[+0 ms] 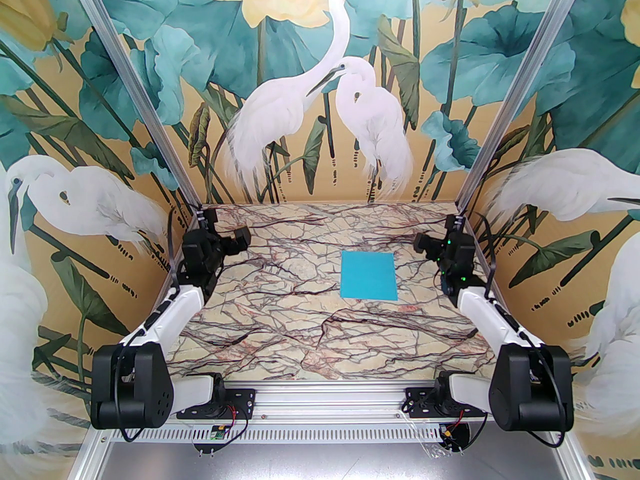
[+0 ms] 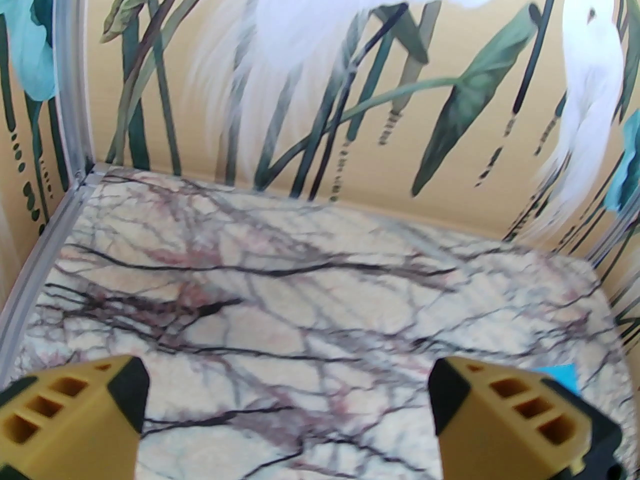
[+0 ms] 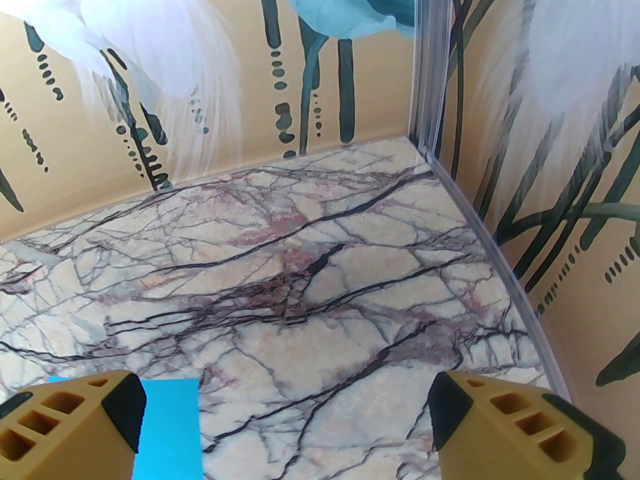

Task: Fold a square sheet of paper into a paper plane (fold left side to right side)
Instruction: Move the square sheet of paper to the center of the table.

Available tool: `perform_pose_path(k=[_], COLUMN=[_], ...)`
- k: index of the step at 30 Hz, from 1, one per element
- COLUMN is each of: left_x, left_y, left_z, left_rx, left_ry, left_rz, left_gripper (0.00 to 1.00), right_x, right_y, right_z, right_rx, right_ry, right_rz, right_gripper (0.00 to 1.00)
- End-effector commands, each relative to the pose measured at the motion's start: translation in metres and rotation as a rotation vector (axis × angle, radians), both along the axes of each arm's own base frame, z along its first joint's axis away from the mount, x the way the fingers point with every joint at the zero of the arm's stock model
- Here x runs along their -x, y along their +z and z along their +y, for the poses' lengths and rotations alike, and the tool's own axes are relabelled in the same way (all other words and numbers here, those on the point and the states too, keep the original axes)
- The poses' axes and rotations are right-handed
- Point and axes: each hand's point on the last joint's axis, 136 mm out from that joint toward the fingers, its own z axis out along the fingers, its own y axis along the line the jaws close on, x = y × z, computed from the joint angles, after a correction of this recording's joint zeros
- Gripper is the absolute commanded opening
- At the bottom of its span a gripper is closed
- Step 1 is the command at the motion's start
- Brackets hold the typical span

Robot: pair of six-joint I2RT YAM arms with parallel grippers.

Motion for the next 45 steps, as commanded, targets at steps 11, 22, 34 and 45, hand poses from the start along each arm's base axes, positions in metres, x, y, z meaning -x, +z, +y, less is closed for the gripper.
perform_pose_path(k=[11, 22, 34, 45], left_x=[0.049, 0.075, 0.077, 0.110], left_y=[-0.093, -0.146, -0.206, -0.228], left_z=[-0.250, -0.404, -0.410, -0.366], left_rx=[0.277, 0.275, 0.192, 0.057], left_ry=[-0.566, -0.950, -0.927, -0.883], left_rz=[0.635, 0.854, 0.984, 1.066], left_gripper=[0.99, 0.99, 0.99, 0.99], right_x=[0.024, 0.029, 0.042, 0.041], right_y=[-0.098, -0.114, -0.104, -0.106], right_z=[0.074, 0.060, 0.037, 0.046], right_rx=[-0.242, -0.225, -0.164, -0.188], right_ry=[0.091, -0.005, -0.088, -0.040], right_rz=[0.595, 0.648, 0.629, 0.646], right_gripper=[0.99, 0.99, 0.99, 0.99])
